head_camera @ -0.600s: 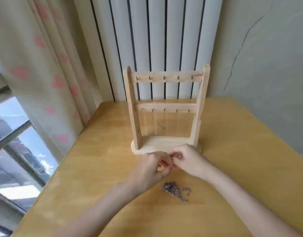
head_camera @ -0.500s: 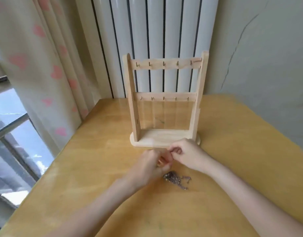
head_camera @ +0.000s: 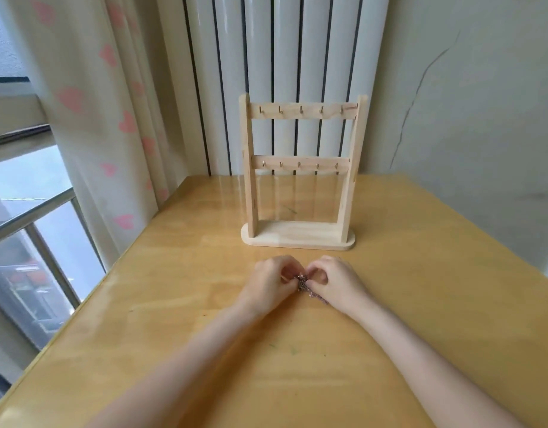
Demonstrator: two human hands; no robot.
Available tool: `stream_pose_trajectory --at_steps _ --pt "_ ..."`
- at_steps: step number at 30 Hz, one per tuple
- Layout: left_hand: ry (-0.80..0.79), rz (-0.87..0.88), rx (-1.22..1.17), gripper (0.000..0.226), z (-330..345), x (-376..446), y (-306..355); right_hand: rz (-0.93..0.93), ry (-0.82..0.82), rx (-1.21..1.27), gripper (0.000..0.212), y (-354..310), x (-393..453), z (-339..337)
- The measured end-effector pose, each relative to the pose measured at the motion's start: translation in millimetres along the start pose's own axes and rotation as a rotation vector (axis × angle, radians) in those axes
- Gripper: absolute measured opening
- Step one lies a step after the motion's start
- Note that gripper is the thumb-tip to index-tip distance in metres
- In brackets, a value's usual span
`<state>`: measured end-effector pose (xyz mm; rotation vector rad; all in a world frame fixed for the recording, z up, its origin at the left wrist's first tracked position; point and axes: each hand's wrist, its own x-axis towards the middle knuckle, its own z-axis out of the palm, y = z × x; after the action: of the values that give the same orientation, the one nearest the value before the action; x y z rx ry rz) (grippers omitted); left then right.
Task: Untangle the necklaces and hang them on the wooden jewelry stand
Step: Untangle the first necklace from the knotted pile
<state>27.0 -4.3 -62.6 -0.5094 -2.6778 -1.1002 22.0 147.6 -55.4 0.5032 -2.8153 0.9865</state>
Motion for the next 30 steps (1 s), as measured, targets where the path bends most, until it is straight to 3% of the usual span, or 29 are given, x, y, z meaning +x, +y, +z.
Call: stream_pose_trajectory --at_steps 5,8,12,14,18,25,30 --pt "0.151 -0.097 -0.217 0.019 4.4 7.4 -6.7 0.046 0.108 0.196 0.003 4.4 8.5 14.6" --pt "0.176 -0.120 -0.305 0.016 9.2 11.9 -9.1 0.123 0.234 0.393 0.019 9.9 11.6 14.2" --pt "0.056 -0.070 -0.309 0.016 14.0 17.8 -9.4 0.086 0.206 0.584 0.025 8.6 12.5 11.4" --pt "0.075 -0.096 -0.371 0.008 12.0 18.9 -10.7 0.099 0.228 0.625 0.020 7.9 13.6 10.8" --pt "0.125 -0.159 -0.520 0.018 9.1 18.7 -11.9 0.144 0.230 0.727 0.014 7.9 12.8 7.6" --pt "0.159 -0.094 -0.495 0.024 10.1 13.5 -4.1 0.182 0.164 0.846 0.014 2.6 7.4 5.6" --pt "0.166 -0.072 -0.446 0.026 8.6 11.1 -3.1 0.170 0.208 0.851 0.015 6.2 4.8 2.1"
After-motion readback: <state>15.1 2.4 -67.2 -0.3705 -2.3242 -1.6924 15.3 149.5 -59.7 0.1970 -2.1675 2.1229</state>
